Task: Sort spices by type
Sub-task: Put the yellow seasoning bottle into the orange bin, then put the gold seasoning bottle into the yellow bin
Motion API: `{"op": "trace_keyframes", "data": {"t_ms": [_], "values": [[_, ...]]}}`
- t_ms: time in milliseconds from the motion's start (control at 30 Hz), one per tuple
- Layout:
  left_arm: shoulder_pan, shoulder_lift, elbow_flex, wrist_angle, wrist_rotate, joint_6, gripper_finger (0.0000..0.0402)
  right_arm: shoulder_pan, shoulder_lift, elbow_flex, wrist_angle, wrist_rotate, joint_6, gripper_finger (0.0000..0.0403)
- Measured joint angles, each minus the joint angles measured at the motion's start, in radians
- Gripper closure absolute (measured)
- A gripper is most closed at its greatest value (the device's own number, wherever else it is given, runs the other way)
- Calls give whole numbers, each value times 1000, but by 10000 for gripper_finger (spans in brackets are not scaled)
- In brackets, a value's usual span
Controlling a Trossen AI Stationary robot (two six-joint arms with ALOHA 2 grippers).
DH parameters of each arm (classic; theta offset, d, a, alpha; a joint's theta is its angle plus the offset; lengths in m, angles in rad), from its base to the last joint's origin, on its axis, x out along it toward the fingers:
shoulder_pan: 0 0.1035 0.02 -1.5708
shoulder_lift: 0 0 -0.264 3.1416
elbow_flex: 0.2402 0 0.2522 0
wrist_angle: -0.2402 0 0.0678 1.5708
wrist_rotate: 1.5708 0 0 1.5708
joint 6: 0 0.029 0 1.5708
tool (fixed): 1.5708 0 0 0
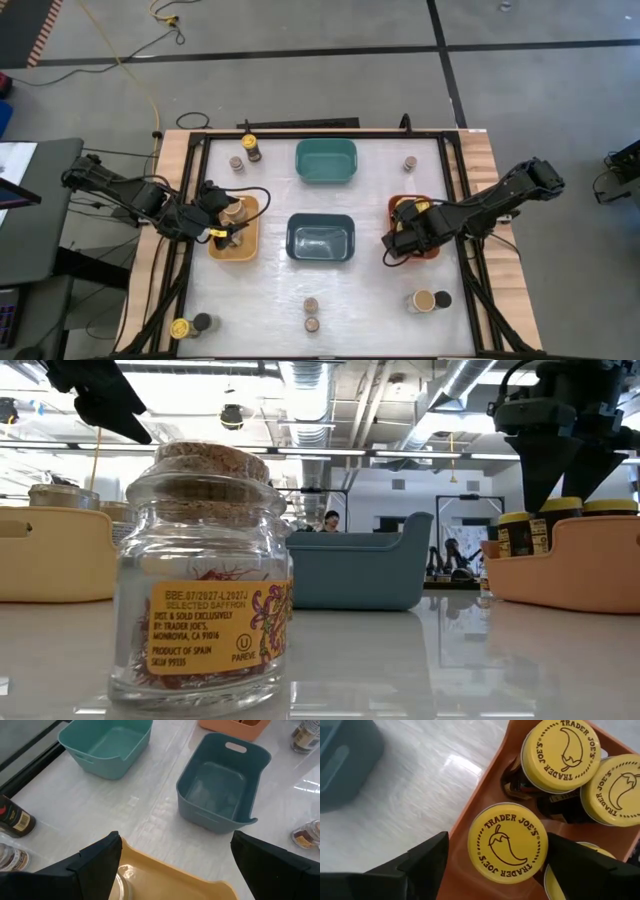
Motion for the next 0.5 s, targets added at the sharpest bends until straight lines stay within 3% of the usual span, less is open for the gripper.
{"op": "trace_keyframes", "data": {"t_ms": [500], "values": [[0, 0, 0, 0, 0, 0, 43, 0, -4, 127, -139, 51, 0, 54]]}}
